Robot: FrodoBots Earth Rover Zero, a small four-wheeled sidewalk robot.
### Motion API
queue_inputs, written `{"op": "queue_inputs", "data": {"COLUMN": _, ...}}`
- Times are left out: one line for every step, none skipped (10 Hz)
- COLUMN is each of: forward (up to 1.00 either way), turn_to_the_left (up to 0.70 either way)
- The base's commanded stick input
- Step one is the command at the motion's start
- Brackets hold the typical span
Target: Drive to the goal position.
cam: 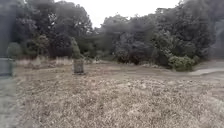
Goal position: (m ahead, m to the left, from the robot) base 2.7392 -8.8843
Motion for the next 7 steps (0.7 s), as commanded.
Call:
{"op": "queue_inputs", "data": {"forward": 0.0, "turn_to_the_left": 0.0}}
{"op": "queue_inputs", "data": {"forward": 0.0, "turn_to_the_left": 0.0}}
{"op": "queue_inputs", "data": {"forward": 0.0, "turn_to_the_left": 0.0}}
{"op": "queue_inputs", "data": {"forward": 0.0, "turn_to_the_left": 0.0}}
{"op": "queue_inputs", "data": {"forward": 0.0, "turn_to_the_left": -0.06}}
{"op": "queue_inputs", "data": {"forward": 0.0, "turn_to_the_left": -0.21}}
{"op": "queue_inputs", "data": {"forward": 0.0, "turn_to_the_left": -0.37}}
